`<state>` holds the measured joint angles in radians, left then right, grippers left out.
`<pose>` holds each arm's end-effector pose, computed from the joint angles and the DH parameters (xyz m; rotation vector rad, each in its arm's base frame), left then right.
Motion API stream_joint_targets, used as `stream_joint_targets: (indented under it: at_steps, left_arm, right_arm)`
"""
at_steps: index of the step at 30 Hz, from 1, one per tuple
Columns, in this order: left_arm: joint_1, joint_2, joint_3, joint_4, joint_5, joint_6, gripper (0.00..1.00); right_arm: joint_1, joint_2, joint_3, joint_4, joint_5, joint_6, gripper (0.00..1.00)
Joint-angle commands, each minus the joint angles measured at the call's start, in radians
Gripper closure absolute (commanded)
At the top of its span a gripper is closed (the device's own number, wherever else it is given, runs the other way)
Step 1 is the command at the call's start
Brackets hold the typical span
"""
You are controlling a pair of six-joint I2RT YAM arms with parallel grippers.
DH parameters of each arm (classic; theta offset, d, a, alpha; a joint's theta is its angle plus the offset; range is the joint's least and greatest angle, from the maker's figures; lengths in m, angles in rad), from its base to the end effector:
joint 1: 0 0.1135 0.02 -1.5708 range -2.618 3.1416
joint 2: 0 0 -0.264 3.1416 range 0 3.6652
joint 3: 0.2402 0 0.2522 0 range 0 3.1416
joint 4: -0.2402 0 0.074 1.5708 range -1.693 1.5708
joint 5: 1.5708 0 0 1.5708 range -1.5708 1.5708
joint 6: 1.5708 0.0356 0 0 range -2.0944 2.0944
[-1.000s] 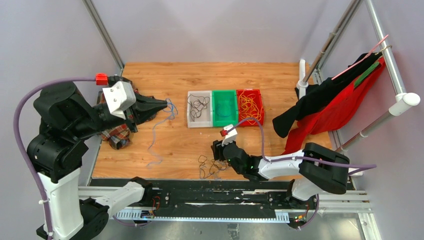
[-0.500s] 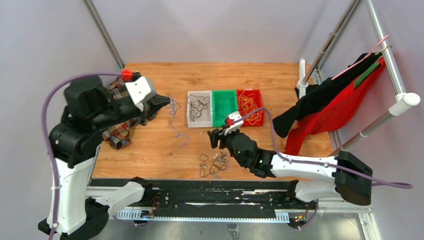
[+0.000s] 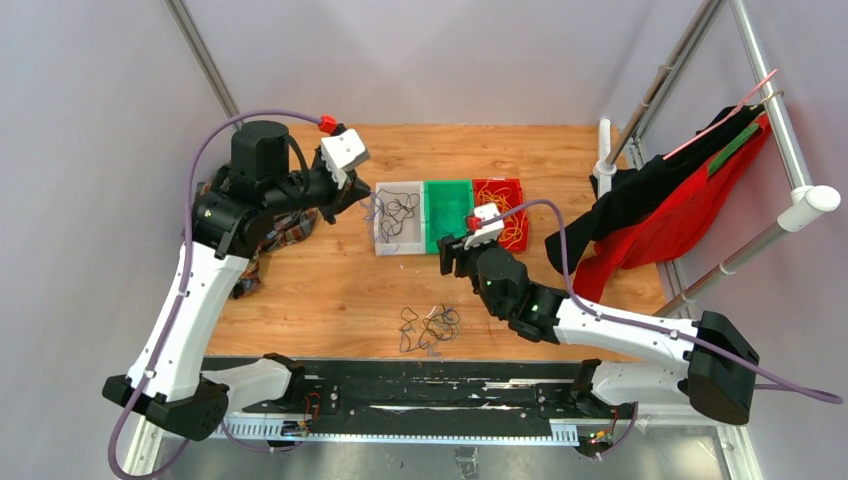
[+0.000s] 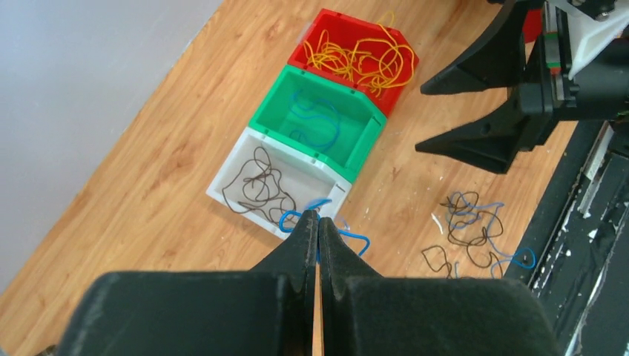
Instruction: Untangle the cables
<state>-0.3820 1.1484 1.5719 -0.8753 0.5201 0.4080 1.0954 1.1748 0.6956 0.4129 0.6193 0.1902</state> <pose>0.1834 -0.0928 0.4639 1.0596 1.6896 -0.5074 0.1401 0.2270 0.2905 -0.2650 1.6249 0.4808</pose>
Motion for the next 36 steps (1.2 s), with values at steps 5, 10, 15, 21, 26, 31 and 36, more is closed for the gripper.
stream_joint_targets:
  at_steps: [5, 10, 15, 21, 26, 31, 36]
  left_arm:
    - [-0.012, 0.121, 0.072, 0.187, 0.103, -0.119, 1.0]
    - [-0.041, 0.231, 0.141, 0.283, 0.141, -0.184, 0.99]
    - [-0.074, 0.354, 0.224, 0.358, 0.157, -0.25, 1.0]
    - [-0.096, 0.471, 0.306, 0.407, 0.146, -0.268, 0.99]
    - [-0.116, 0.574, 0.337, 0.437, 0.109, -0.257, 1.0]
    - [-0.146, 0.678, 0.361, 0.443, 0.025, -0.189, 0.99]
    - [-0.154, 0.744, 0.387, 0.456, -0.006, -0.182, 0.99]
  right_arm:
    - [-0.15, -0.059, 0.011, -0.095, 0.06, 0.034, 0.37]
    - [-0.23, -0.064, 0.027, -0.161, 0.106, 0.077, 0.38]
    - [-0.268, -0.069, 0.015, -0.167, 0.098, 0.083, 0.4]
    - [-0.307, -0.076, -0.008, -0.176, 0.098, 0.089, 0.41]
    - [-0.341, -0.094, -0.03, -0.175, 0.087, 0.089, 0.42]
    - [-0.374, -0.118, -0.054, -0.175, 0.09, 0.086, 0.43]
    - [-0.405, -0.14, -0.076, -0.191, 0.08, 0.093, 0.43]
